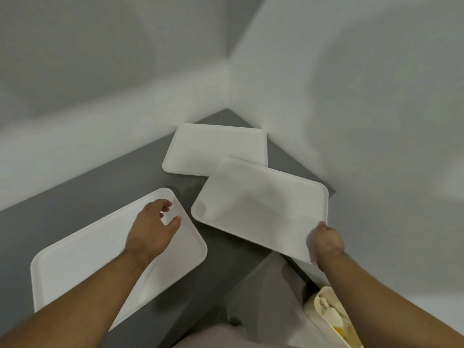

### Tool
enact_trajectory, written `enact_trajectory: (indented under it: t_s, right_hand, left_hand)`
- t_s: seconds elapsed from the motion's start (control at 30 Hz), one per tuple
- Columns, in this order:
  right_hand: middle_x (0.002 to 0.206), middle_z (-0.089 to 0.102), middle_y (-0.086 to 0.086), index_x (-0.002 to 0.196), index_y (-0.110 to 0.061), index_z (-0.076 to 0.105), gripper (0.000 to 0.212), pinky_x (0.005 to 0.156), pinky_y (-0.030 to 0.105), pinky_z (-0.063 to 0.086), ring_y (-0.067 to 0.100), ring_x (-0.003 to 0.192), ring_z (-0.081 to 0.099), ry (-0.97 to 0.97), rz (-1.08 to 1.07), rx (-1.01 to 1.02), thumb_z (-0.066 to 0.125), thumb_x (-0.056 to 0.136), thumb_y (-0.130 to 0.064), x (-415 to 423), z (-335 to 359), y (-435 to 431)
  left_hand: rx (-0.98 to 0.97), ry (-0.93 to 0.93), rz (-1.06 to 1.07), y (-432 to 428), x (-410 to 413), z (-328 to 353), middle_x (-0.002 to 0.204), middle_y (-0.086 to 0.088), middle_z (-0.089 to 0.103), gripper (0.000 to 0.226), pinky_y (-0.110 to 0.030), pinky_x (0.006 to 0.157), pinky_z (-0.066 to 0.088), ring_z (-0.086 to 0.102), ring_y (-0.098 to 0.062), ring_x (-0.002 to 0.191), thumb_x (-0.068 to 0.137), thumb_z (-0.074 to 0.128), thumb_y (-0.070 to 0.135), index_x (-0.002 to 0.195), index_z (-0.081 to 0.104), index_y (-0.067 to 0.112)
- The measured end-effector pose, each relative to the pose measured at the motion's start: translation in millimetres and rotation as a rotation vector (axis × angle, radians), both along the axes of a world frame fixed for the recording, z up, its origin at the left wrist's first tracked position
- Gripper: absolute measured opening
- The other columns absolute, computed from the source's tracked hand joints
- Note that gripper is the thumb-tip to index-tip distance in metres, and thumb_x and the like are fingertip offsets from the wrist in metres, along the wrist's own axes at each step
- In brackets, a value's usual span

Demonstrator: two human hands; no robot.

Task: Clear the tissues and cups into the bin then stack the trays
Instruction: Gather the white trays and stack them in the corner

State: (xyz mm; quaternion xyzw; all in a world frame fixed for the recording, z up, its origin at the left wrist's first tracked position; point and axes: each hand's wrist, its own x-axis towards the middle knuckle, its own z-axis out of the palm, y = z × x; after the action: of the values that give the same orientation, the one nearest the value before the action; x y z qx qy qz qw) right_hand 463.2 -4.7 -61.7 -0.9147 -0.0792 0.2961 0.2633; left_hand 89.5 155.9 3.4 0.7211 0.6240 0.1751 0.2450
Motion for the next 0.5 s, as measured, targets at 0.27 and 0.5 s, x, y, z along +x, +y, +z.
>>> enact_trajectory:
  t_s: [0.27, 0.5]
  right_hand:
    - [0.118, 0.064, 0.023, 0.123, 0.0, 0.06, 0.051, 0.078, 0.039, 0.045, 0.041, 0.106, 0.062, -0.079, -0.069, 0.181, 0.031, 0.107, -0.04, 2, 26, 17]
    - [0.082, 0.067, 0.008, 0.091, -0.009, 0.063, 0.051, 0.06, 0.029, 0.046, 0.026, 0.07, 0.062, -0.245, 0.248, 0.325, 0.032, 0.106, -0.048, -45, 67, 64]
  left_hand:
    - [-0.172, -0.443, 0.131, 12, -24, 13, 0.117, 0.006, 0.067, 0.038, -0.041, 0.092, 0.055, 0.068, -0.019, 0.101, 0.097, 0.045, 0.064, 0.117, 0.059, 0.035]
    - [-0.462, -1.016, 0.378, 27, -60, 42, 0.105, -0.009, 0.078, 0.067, -0.049, 0.082, 0.057, 0.076, -0.032, 0.095, 0.089, 0.033, 0.081, 0.125, 0.059, 0.031]
